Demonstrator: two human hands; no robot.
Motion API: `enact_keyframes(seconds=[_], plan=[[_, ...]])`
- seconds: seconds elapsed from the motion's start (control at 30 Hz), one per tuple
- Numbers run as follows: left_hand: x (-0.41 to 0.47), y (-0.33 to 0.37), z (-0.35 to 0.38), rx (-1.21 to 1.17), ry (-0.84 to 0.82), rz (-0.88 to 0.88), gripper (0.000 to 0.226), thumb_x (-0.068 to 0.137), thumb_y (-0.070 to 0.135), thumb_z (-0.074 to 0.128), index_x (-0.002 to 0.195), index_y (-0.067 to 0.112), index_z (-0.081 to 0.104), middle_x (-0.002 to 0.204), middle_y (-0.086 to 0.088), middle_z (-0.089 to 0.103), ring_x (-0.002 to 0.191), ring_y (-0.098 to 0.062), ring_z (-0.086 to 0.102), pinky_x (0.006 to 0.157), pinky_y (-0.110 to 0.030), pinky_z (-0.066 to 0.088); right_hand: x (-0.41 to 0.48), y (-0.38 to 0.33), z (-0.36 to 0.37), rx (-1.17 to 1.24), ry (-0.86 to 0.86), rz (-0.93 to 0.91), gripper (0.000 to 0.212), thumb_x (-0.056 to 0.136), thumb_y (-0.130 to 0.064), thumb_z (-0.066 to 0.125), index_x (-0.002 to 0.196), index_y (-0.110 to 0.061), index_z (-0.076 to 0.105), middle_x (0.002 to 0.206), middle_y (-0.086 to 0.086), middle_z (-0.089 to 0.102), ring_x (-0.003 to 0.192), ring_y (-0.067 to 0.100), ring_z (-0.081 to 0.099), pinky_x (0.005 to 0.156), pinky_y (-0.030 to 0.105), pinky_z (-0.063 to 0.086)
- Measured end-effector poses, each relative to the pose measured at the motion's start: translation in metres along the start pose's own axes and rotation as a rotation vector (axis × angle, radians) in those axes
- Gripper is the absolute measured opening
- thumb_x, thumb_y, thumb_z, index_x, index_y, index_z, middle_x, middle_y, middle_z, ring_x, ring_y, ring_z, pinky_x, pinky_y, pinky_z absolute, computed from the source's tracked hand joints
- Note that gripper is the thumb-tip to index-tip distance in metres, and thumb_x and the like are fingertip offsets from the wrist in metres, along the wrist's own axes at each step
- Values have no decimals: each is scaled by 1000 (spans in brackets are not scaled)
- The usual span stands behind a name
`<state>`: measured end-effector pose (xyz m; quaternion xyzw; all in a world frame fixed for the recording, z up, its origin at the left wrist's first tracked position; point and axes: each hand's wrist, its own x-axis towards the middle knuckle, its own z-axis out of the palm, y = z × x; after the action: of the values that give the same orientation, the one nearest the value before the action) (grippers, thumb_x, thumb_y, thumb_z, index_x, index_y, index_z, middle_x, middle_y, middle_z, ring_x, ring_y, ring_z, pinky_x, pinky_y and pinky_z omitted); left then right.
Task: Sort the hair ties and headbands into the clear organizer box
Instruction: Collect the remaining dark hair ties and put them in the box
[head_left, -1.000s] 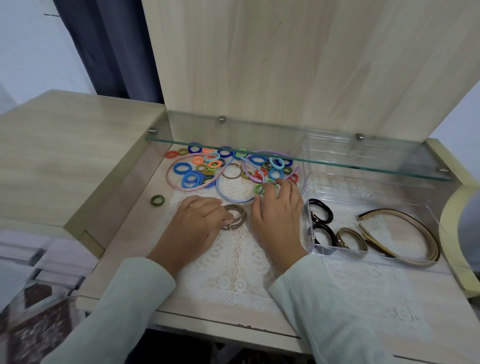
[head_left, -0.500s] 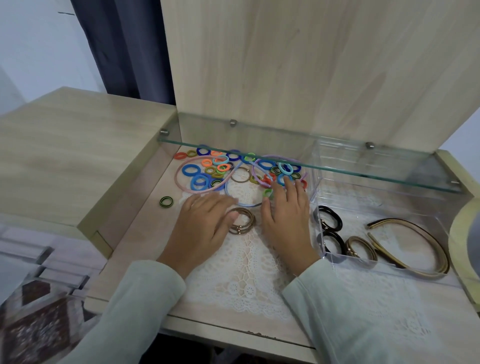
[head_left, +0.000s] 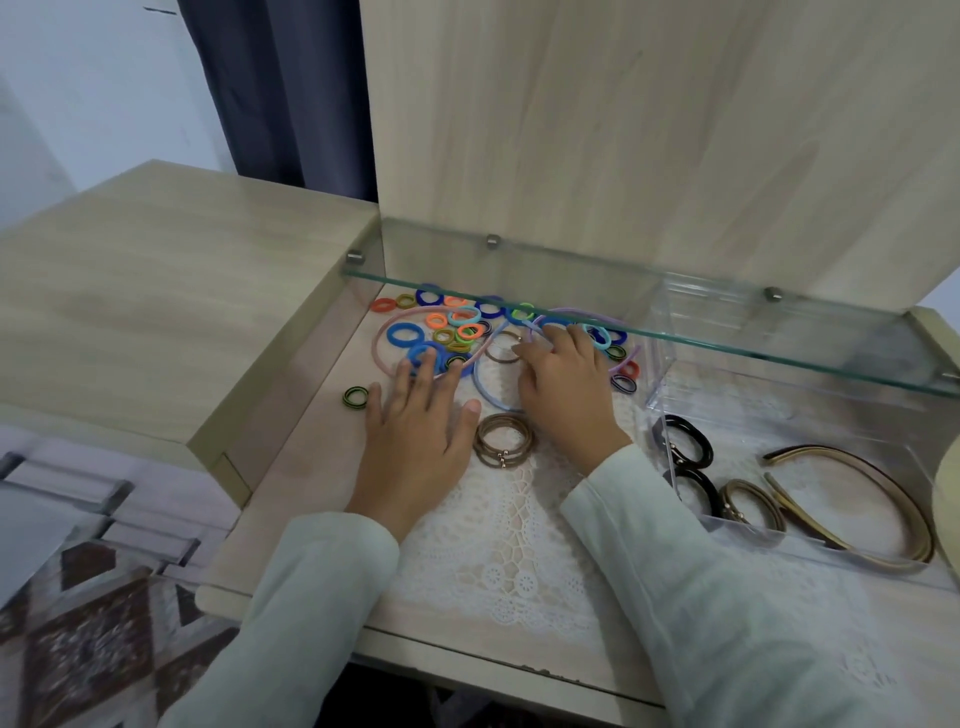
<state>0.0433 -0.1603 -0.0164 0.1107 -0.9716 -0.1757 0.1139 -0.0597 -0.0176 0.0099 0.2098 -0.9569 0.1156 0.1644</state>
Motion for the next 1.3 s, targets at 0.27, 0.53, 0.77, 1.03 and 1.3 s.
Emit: enact_keyframes(seconds=[0.27, 0.53, 0.77, 1.03, 1.3], plan=[[0, 0, -1, 3, -33, -4, 79, 85, 61, -2, 156, 30, 16, 166, 3, 2, 152, -20, -2, 120, -48, -1, 10, -4, 1, -17, -58, -26, 17, 91, -21, 56, 99, -16, 70, 138, 13, 47, 131, 39, 34, 106, 49, 27], [-1, 2, -4, -21, -37, -13, 67, 94, 53, 13, 156, 28, 19, 166, 2, 4, 152, -21, -2, 120, -48, -2, 7, 4, -11, 170, -105, 25, 20, 93, -22, 56, 107, -25, 70, 140, 2, 45, 132, 29, 26, 106, 41, 21], [-2, 3, -7, 13, -66, -21, 67, 91, 43, 12, 156, 27, 17, 166, 1, 3, 152, -21, -1, 120, -50, 0, 9, 6, -15, 71, -122, 4, 24, 94, -18, 53, 108, -27, 70, 139, 6, 45, 131, 32, 28, 107, 44, 22], [-2, 5, -8, 3, -78, -18, 69, 90, 38, 12, 157, 24, 16, 166, 2, 4, 152, -19, -2, 120, -48, 0, 13, 4, -23, -42, -187, -102, 17, 88, -24, 62, 99, -33, 71, 141, 4, 41, 133, 34, 28, 109, 46, 20], [-3, 3, -8, 6, -79, -18, 69, 89, 36, 14, 157, 24, 14, 166, 2, 3, 152, -20, -2, 120, -48, 0, -8, 1, -22, 127, -53, -178, 7, 81, -13, 70, 88, -13, 71, 117, 3, 59, 120, 32, 42, 95, 43, 31]])
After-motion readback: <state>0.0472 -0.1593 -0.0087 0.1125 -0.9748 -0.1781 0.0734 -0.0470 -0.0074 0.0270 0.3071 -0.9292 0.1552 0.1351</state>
